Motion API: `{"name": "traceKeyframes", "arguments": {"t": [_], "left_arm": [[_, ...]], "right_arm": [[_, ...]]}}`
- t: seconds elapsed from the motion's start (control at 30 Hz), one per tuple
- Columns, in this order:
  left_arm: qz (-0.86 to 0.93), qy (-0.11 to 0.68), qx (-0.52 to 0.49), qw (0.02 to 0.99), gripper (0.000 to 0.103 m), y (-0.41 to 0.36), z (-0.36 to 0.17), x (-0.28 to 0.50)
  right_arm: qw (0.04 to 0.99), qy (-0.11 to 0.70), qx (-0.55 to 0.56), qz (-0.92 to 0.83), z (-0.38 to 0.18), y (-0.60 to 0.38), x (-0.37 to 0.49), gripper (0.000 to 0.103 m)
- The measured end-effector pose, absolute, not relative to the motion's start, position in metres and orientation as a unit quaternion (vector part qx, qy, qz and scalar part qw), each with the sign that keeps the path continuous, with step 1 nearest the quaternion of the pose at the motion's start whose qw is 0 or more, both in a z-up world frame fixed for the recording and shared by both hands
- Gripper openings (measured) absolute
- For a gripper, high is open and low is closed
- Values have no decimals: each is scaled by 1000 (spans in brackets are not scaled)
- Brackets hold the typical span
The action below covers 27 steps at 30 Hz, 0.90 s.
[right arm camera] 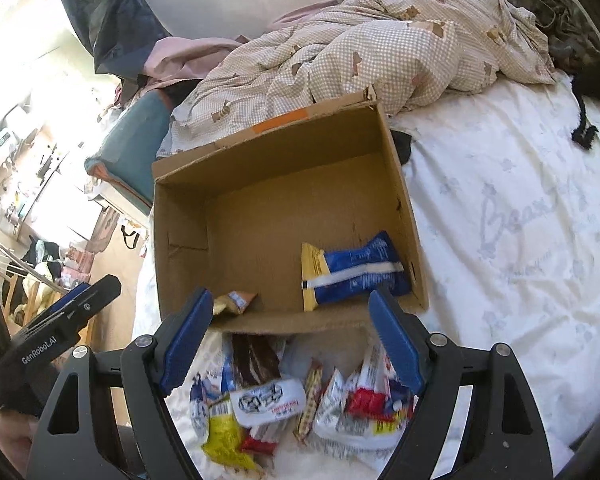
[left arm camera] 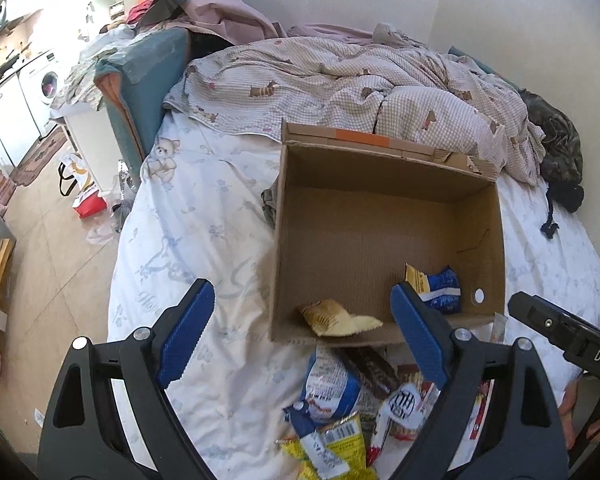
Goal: Organize snacks
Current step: 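Move both tools back to the pile and grasp a blue-white bar with left tool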
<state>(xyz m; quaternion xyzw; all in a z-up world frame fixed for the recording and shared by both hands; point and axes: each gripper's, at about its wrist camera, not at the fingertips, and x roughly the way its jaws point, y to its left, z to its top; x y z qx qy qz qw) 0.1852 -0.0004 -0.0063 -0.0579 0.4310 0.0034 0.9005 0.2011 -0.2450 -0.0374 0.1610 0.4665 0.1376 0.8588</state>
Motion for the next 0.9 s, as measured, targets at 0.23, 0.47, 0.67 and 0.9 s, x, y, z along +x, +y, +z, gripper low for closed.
{"name": "traceKeyframes", "arguments": {"t": [0.23,0.47,0.67,0.9], "left_arm": [[4,426,-66,903,94,10,-2,161],[-4,430,-60,901,100,8,-3,142],[-4,436,-56,898,100,9,-8,124],[20,485,-64,872,100,13,-35,118]], "right_arm": [[860,467,159,133,-35,-251,175,83],[857,472,166,125,-37,-259,152,83],[853,479,172,118,-39,-263,135,83],[840,499,185,99,-51,-270,124,83]]}}
